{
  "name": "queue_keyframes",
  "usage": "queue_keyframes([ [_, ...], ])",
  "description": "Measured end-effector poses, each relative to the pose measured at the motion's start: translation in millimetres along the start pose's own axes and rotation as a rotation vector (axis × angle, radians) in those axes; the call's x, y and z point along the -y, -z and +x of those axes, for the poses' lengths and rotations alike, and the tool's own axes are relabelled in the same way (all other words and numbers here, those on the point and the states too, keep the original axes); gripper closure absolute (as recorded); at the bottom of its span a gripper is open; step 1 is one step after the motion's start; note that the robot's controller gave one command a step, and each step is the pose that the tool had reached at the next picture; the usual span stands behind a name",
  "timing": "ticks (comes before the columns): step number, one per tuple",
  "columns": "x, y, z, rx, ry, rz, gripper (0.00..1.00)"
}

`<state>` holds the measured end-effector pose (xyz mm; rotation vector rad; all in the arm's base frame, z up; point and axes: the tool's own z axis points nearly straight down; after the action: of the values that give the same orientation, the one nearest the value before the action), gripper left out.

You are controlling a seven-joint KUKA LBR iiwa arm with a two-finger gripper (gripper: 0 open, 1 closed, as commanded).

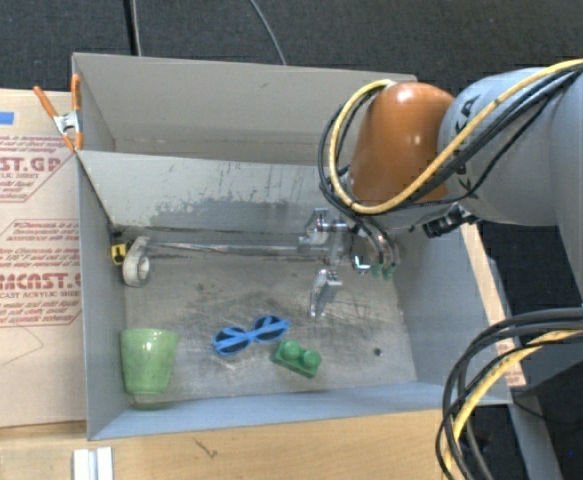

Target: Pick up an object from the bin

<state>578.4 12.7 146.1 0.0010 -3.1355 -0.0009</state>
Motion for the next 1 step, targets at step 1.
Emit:
queue_keyframes([
  [1,-42.3,-66.0,53.1,0.005,-0.166,-0.001,0.0],
])
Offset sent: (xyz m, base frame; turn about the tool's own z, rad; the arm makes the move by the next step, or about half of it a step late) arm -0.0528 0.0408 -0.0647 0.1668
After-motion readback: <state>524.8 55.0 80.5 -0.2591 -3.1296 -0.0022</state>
